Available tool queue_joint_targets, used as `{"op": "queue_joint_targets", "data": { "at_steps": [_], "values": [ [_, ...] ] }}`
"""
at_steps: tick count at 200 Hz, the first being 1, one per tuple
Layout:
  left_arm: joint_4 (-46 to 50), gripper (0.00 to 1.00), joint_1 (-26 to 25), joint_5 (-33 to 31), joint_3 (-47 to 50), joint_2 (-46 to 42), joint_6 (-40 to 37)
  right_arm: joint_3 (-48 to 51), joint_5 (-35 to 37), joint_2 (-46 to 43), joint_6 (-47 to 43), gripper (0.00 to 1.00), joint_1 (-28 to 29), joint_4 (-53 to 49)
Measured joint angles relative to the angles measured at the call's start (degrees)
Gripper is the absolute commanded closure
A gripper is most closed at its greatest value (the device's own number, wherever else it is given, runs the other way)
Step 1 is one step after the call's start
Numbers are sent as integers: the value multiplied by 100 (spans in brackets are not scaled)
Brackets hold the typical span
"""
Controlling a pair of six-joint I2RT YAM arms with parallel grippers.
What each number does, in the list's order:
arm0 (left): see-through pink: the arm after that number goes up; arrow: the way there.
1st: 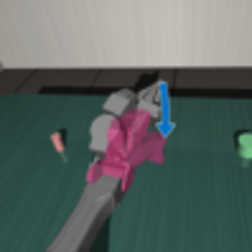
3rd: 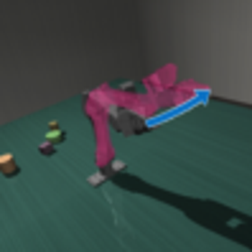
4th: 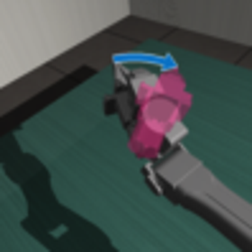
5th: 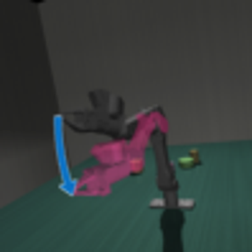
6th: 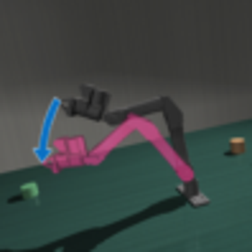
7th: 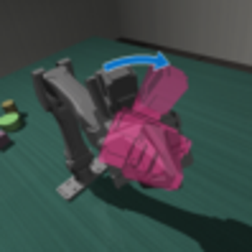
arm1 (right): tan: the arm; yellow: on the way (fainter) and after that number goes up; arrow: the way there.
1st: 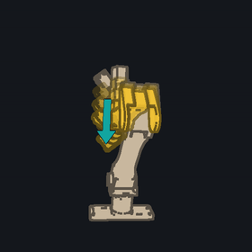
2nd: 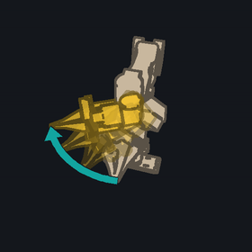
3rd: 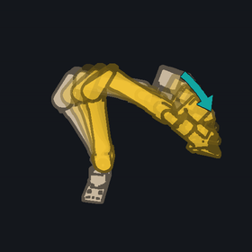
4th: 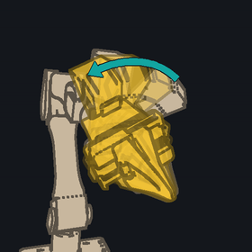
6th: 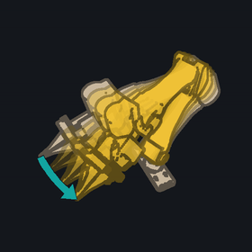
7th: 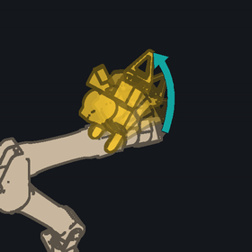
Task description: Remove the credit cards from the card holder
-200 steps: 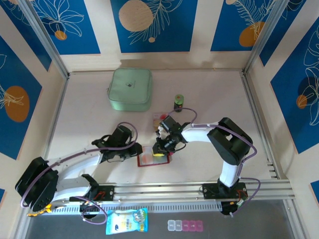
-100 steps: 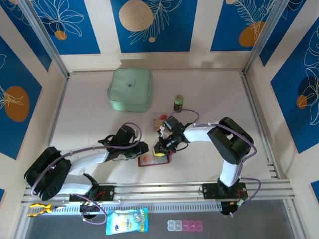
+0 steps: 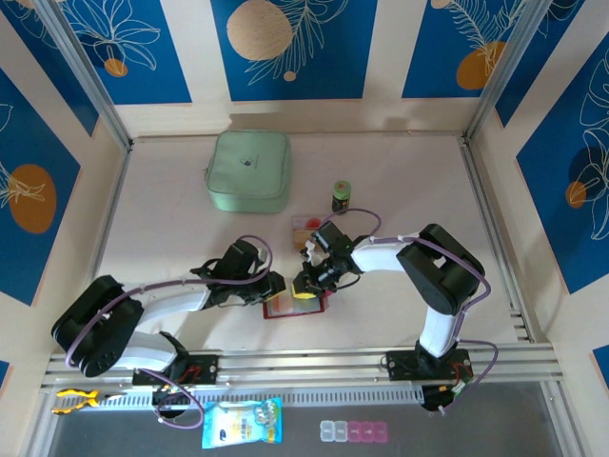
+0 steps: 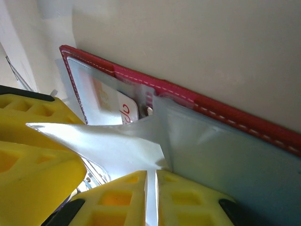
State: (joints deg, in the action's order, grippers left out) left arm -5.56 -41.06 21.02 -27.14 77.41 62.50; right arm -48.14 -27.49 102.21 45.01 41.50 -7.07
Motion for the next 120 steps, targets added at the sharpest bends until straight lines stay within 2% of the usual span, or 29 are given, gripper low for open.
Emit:
{"op": "queue_joint_targets", "data": {
  "at_steps": [76, 120],
  "values": [
    [378, 72, -13, 44, -129, -85, 0, -17, 358, -946, 4, 83, -61, -555],
    [455, 76, -122, 107, -358, -59, -2, -17, 522, -1335, 2, 83, -199, -809]
  ]
}}
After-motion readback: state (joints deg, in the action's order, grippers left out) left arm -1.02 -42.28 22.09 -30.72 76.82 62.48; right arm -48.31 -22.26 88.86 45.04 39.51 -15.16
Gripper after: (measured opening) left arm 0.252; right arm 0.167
